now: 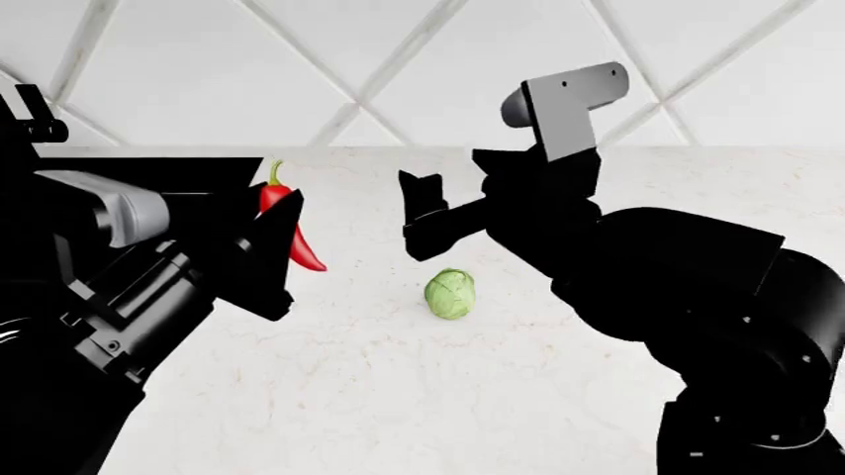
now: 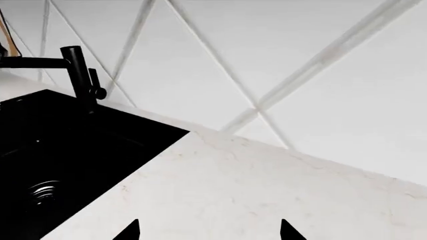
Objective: Pick the chili pepper, brussel sprout from the counter and place them in the cabinet. Then close the cabinet.
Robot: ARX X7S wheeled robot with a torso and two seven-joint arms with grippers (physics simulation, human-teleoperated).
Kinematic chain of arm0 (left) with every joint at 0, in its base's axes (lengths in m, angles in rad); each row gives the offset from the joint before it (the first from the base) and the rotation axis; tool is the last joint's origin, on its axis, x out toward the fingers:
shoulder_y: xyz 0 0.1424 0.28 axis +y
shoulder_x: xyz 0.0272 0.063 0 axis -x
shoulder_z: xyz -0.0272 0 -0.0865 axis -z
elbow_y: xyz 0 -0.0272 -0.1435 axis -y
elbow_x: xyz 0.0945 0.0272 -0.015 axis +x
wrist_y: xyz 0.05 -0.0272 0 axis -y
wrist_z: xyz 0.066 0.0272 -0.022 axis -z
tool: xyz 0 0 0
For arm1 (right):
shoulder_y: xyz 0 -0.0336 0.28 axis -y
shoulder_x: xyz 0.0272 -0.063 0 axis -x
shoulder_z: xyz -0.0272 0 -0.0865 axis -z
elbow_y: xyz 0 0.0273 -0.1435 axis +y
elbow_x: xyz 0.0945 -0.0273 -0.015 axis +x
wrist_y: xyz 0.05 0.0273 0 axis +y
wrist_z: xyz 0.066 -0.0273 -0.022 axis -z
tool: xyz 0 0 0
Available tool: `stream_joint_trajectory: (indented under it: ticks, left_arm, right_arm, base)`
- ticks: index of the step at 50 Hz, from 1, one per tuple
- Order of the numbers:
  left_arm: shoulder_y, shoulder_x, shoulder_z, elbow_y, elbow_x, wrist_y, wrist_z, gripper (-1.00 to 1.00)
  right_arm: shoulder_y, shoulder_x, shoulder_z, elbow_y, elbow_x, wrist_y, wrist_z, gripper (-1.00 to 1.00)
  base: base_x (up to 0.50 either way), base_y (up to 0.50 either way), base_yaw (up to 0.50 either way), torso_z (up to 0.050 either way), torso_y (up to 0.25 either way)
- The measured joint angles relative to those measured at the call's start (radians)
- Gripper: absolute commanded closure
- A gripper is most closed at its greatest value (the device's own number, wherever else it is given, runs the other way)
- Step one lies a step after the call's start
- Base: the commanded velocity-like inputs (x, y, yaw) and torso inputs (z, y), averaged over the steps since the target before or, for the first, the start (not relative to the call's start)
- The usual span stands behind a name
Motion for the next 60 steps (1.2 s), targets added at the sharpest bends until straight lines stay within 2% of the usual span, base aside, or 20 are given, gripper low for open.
stream_joint_trajectory:
  ticks: [25,60]
  left_arm:
    - [0.007,-0.001,0.019,-0.014,0.025,0.010,0.022,1.00]
    - [0.013,-0.006,0.035,-0.020,0.040,0.021,0.036,1.00]
  right_arm:
    - [-0.054,0.020,-0.096,0.048,-0.026,-0.025,-0.002,-1.00]
    - [-0.143,0.062,-0.066,-0.112,0.056,0.015,0.091,-1.00]
  base:
    - [0.00,0.00,0.00,0.000,0.000]
    - [0.00,0.00,0.00,0.000,0.000]
